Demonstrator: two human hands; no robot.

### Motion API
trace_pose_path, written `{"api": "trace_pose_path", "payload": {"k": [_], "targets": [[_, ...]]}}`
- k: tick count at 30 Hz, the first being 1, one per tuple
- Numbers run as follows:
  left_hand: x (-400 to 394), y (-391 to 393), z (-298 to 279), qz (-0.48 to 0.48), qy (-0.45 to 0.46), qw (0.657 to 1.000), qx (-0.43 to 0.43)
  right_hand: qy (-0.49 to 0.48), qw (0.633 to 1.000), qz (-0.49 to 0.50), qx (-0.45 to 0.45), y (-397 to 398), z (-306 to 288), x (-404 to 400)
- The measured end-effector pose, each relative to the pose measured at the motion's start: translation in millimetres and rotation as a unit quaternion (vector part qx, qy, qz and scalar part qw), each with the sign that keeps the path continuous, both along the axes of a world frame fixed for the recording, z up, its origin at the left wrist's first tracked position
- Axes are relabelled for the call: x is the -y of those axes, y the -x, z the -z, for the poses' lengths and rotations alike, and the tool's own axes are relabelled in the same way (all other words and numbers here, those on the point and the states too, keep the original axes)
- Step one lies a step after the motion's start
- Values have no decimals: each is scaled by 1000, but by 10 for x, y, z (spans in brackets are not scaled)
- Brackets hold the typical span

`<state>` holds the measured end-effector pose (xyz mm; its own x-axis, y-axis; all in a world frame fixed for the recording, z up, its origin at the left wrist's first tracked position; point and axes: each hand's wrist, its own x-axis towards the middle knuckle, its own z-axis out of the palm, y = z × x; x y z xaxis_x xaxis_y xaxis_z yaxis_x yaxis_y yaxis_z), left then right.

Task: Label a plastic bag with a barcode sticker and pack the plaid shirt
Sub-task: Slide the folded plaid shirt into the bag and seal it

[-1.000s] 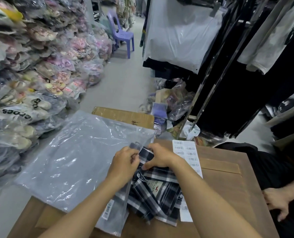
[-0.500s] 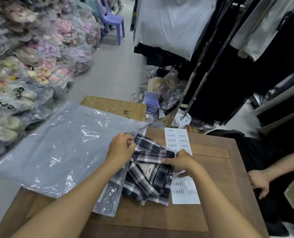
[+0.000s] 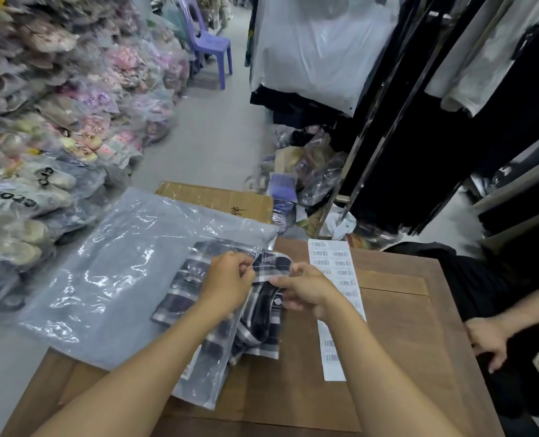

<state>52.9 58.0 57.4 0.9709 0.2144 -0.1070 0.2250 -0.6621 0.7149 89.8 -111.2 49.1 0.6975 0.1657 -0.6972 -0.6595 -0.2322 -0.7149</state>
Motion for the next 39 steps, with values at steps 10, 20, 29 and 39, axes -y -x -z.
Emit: {"api": "trace_pose_path", "payload": {"k": [10,20,29,39], "targets": [[-68,34,-87,-30,33,999,21,-204,975,8,-86,134,201,-704],[-33,49,-95,-14,129,990,-51,3,975,206,86,-423,309,-272],[37,-198,18,63,7,996,-58,-28,971,225,71,-654,399,-362],[100,-1156,-46,186,-121,974,-48,-20,970,214,110,-753,483,-339]]}}
